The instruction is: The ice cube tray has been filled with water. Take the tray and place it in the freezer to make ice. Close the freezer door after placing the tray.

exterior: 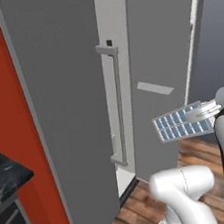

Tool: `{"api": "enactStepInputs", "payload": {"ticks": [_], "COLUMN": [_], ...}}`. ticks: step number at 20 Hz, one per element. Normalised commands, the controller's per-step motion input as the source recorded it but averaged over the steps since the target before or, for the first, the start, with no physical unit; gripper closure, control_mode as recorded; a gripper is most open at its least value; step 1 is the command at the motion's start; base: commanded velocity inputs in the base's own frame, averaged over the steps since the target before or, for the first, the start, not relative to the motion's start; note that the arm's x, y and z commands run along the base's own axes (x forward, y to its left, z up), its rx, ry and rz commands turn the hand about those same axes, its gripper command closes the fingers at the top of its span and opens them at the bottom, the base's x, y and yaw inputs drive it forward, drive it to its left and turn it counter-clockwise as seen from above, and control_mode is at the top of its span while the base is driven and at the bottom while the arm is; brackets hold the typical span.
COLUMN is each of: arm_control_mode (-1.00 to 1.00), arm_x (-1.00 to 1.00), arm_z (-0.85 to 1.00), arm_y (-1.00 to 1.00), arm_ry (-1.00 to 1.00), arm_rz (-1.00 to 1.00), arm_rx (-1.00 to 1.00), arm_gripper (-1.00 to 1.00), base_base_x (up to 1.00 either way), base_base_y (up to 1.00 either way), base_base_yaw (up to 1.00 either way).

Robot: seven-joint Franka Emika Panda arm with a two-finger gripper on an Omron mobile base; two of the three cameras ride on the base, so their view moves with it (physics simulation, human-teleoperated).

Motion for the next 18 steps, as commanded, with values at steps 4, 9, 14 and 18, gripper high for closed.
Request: {"api": "enactStepInputs", "payload": {"ticks": [4,9,14,18], "arm_control_mode": [1.0,1.0,1.0,1.0], "arm_x": [0.0,0.0,0.0,0.0], "arm_z": [0.0,0.0,0.0,0.0], "arm_y": [0.0,0.0,0.0,0.0], "arm_ry": [0.0,0.0,0.0,0.0], "arm_rz": [0.0,0.0,0.0,0.0], "arm_rx": [0.0,0.0,0.0,0.0], "arm_gripper": [1.0,1.0,1.0,1.0], "base_base_x": [0.53,0.54,0.59,0.6], "base_base_y": [-0.12,-0.07,0.0,0.0], "base_base_yaw": [0.13,0.14,0.14,0.14]}}
